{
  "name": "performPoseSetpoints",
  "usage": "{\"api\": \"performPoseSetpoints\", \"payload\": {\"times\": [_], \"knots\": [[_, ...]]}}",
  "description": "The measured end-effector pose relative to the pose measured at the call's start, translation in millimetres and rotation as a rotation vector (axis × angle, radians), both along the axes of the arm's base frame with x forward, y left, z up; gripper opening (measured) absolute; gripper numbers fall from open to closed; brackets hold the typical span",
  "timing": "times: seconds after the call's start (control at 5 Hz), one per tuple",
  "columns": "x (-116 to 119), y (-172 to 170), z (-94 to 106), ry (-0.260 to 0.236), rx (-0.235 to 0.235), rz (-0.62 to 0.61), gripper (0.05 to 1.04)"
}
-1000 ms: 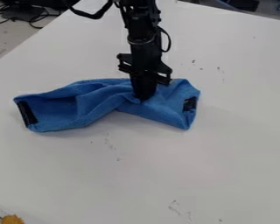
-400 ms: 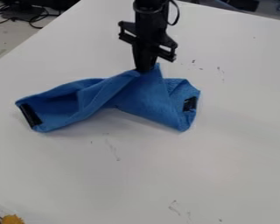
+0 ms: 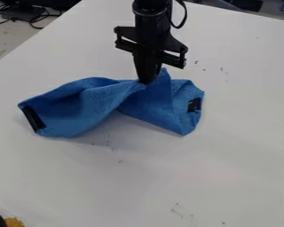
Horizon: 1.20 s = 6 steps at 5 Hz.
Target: Unfold the cloth from left to bottom right
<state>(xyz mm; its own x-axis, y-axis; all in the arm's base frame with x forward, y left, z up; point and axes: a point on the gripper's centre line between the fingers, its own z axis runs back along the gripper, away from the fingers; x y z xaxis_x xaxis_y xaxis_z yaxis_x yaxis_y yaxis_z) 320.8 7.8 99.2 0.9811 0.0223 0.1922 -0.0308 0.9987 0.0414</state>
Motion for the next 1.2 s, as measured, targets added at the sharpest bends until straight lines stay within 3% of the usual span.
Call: {"api": "performPoseSetpoints", "payload": {"times": [0.2,0.6,1.0,1.2], "knots": [[-31.2,-14.5,-5.4,-0.002,-0.059,0.075,0.058],[-66.8,-34.4,-22.9,-0.018,-0.118,0.162,0.058],[-79.8,-44.4,-41.6,-0.037,-0.131,0.185,0.071],[-89.2,-49.4,-47.8,-0.053,-0.125,0.177,0.214]]}}
